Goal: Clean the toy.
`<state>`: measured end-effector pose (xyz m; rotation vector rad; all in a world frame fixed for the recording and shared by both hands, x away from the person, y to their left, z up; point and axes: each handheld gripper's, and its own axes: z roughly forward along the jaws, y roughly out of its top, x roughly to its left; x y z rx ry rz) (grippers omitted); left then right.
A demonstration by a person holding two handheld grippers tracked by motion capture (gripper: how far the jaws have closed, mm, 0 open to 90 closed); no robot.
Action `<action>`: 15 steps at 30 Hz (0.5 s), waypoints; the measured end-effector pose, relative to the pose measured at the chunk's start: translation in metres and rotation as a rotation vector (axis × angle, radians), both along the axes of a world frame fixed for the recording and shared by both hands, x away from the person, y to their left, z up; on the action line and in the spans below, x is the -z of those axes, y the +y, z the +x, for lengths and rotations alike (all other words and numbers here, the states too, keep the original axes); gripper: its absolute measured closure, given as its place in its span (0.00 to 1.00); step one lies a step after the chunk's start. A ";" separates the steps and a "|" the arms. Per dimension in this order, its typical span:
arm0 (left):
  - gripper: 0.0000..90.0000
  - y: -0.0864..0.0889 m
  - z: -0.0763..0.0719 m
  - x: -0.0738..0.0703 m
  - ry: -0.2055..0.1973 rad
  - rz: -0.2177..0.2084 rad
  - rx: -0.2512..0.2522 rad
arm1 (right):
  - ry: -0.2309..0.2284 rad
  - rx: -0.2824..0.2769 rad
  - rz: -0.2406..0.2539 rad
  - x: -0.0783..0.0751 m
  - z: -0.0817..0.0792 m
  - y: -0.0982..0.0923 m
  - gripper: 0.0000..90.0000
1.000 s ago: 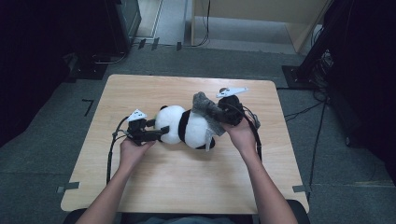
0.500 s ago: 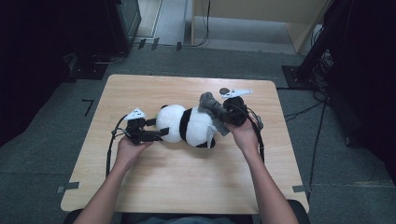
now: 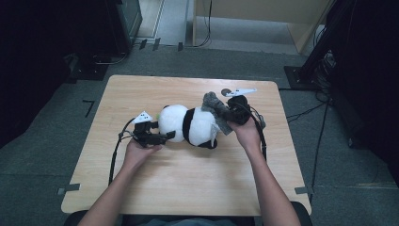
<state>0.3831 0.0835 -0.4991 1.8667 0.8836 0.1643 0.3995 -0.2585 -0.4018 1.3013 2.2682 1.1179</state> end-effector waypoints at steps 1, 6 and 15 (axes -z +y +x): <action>0.09 -0.001 -0.001 0.001 -0.013 0.006 0.002 | 0.004 0.008 0.006 0.001 0.001 -0.001 0.83; 0.16 -0.001 -0.001 0.001 -0.018 0.014 -0.001 | 0.017 0.031 0.029 0.006 0.006 -0.002 0.83; 0.35 -0.004 -0.007 -0.005 -0.010 0.056 -0.019 | -0.018 0.085 0.007 0.000 0.003 -0.011 0.83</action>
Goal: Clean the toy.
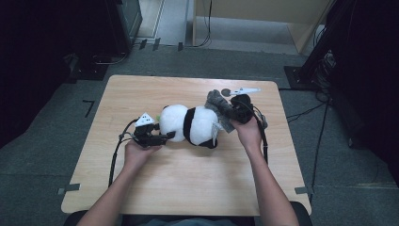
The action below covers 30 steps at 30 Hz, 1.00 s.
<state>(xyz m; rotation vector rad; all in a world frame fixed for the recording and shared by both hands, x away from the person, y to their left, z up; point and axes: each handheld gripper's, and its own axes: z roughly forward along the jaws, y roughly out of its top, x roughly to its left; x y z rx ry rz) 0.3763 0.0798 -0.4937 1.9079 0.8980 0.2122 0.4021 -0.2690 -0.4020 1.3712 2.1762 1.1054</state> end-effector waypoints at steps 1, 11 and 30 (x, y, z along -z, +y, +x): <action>0.35 0.000 0.000 -0.001 0.005 0.003 -0.003 | -0.008 0.012 -0.005 -0.001 -0.001 -0.004 0.83; 0.34 -0.005 -0.010 -0.004 0.020 0.027 -0.031 | -0.026 0.014 0.053 0.007 -0.035 -0.009 0.83; 0.34 -0.004 -0.010 -0.002 0.021 0.027 -0.036 | -0.077 -0.073 0.039 0.040 -0.043 -0.004 0.82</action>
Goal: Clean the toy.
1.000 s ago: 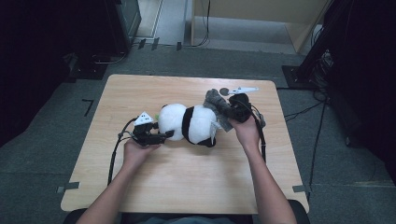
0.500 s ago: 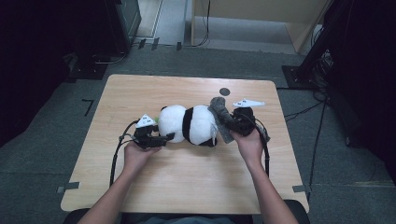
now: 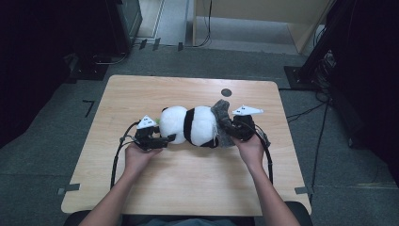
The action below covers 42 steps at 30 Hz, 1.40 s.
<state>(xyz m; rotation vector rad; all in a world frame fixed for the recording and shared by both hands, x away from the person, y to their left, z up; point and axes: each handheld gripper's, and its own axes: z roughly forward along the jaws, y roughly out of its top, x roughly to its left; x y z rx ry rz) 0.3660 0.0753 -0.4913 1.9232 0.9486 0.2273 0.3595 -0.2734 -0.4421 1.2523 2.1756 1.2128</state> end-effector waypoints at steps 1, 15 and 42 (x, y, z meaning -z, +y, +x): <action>0.34 0.000 0.000 0.000 0.001 0.000 0.000 | 0.000 0.004 0.009 0.002 0.001 -0.001 0.82; 0.34 0.002 0.001 0.001 0.009 -0.007 -0.004 | 0.176 0.038 0.045 0.044 0.021 0.005 0.83; 0.32 0.002 -0.001 0.000 0.009 -0.008 -0.004 | 0.076 0.144 0.091 -0.009 0.013 -0.031 0.83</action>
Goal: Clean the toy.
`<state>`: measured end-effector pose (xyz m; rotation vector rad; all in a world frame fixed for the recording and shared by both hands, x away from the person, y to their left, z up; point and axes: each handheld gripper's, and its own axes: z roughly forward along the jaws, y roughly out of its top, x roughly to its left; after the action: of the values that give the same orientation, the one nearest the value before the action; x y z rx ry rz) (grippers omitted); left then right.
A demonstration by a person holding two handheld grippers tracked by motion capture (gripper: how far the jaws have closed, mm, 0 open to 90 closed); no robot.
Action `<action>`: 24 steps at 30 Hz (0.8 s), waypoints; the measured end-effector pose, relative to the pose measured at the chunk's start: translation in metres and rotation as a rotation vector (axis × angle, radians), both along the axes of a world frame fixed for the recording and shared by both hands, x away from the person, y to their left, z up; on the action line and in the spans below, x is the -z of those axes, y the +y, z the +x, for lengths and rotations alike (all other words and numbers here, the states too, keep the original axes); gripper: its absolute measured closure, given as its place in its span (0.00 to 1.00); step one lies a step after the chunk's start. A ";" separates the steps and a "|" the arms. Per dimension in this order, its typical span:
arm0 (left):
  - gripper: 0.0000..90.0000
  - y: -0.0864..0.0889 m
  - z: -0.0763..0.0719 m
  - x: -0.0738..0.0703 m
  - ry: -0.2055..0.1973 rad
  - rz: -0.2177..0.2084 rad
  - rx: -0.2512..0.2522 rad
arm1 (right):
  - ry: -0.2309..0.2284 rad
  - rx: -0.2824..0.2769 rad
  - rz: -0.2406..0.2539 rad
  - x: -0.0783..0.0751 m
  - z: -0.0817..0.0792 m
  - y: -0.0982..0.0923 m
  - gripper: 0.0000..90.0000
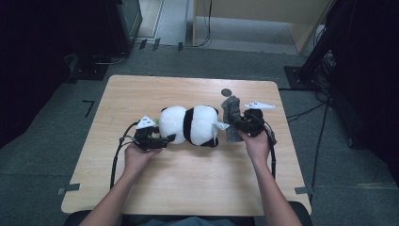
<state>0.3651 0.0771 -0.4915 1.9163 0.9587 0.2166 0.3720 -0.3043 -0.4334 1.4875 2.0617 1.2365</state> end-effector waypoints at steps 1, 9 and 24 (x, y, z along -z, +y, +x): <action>0.32 0.000 0.000 0.000 0.000 0.000 0.000 | -0.007 -0.001 0.008 -0.004 -0.001 0.000 0.83; 0.32 -0.001 -0.001 0.000 0.000 -0.001 -0.003 | -0.031 -0.066 0.035 -0.019 -0.006 0.020 0.83; 0.31 -0.002 -0.001 0.000 0.003 -0.004 -0.004 | 0.014 -0.066 0.040 0.005 0.002 0.030 0.83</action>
<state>0.3643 0.0753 -0.4913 1.9116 0.9646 0.2143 0.3735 -0.2745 -0.4388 1.4611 2.1228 1.3023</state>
